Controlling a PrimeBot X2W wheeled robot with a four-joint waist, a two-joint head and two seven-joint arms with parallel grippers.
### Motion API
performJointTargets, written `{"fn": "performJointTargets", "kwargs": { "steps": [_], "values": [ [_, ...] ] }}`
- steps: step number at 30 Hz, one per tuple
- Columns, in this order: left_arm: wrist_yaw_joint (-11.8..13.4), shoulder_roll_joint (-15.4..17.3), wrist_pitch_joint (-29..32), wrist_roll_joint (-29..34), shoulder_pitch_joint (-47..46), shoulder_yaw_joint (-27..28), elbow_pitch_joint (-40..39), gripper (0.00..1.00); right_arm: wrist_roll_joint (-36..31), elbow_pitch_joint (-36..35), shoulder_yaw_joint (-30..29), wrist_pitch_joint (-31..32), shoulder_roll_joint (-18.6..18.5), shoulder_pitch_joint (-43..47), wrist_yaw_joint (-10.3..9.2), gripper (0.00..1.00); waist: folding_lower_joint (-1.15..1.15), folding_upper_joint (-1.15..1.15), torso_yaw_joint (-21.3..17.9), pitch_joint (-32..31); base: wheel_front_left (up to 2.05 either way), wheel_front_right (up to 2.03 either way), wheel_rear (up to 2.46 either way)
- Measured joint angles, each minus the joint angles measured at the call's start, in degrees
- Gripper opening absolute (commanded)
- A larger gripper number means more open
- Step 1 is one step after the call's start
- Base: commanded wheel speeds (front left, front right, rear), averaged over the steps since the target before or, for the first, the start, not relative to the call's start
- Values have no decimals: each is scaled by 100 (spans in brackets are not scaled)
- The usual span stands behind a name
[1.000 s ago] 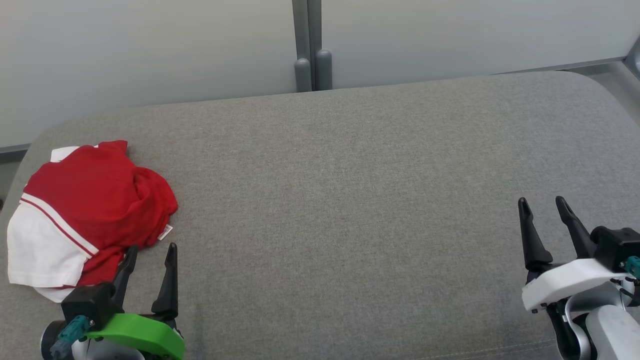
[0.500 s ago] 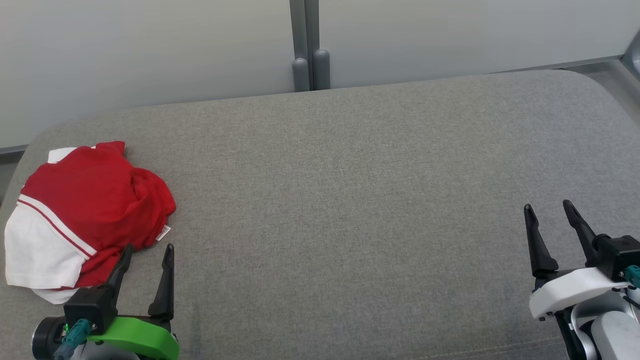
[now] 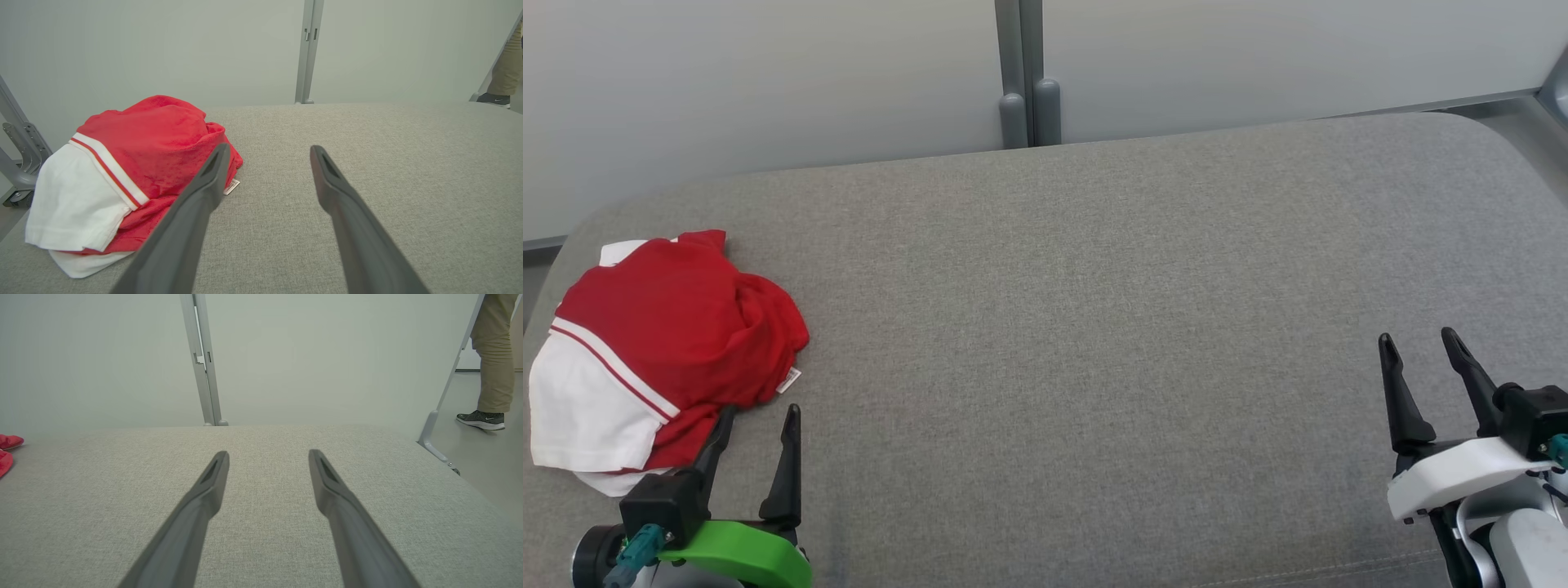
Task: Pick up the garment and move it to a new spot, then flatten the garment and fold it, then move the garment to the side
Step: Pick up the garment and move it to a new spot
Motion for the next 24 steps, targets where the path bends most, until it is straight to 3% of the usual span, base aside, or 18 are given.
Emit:
{"fn": "performJointTargets", "kwargs": {
  "steps": [10,17,24],
  "values": [
    [-51,-78,0,57,-14,-37,40,100,-105,3,-149,0,-16,23,154,100,0,0,278,-13,0,0,0],
    [68,-73,-1,64,132,552,-41,100,-364,144,436,-1,88,-180,468,100,0,0,815,-58,0,0,0],
    [118,-59,0,100,571,760,-121,100,-397,304,637,-1,245,-390,531,100,0,0,1354,-134,0,0,0]
  ]
}}
